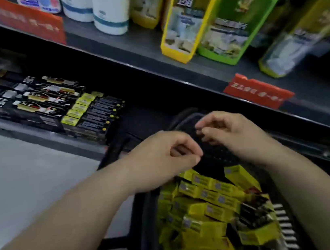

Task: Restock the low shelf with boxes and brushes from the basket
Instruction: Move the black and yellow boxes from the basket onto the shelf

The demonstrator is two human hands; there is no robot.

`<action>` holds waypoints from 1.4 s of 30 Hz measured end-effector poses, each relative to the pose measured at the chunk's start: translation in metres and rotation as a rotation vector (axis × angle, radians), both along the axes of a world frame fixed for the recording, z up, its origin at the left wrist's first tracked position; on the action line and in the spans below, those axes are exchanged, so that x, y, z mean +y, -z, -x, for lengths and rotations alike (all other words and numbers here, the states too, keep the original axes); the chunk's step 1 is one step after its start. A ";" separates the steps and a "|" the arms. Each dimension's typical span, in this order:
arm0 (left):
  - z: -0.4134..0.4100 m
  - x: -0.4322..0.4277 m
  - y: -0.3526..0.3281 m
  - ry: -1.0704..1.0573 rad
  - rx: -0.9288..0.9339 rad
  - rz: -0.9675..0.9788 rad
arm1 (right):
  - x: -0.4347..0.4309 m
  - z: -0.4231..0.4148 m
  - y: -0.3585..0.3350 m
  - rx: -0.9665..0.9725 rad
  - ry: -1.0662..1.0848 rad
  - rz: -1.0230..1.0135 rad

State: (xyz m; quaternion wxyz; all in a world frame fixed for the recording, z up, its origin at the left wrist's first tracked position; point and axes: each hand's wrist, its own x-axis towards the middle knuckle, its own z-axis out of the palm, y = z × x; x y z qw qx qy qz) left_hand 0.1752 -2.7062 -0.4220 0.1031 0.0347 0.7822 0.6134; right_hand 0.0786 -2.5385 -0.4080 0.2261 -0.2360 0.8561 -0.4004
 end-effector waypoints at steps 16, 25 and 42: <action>-0.017 0.112 0.028 0.293 -0.180 0.270 | 0.195 -0.057 0.138 0.102 -0.012 -0.849; -0.017 0.119 0.031 0.289 -0.295 0.229 | 0.216 -0.041 0.133 0.094 -0.129 -0.862; -0.020 0.128 0.035 0.250 -0.245 0.231 | 0.184 -0.057 0.107 0.302 -0.160 -0.751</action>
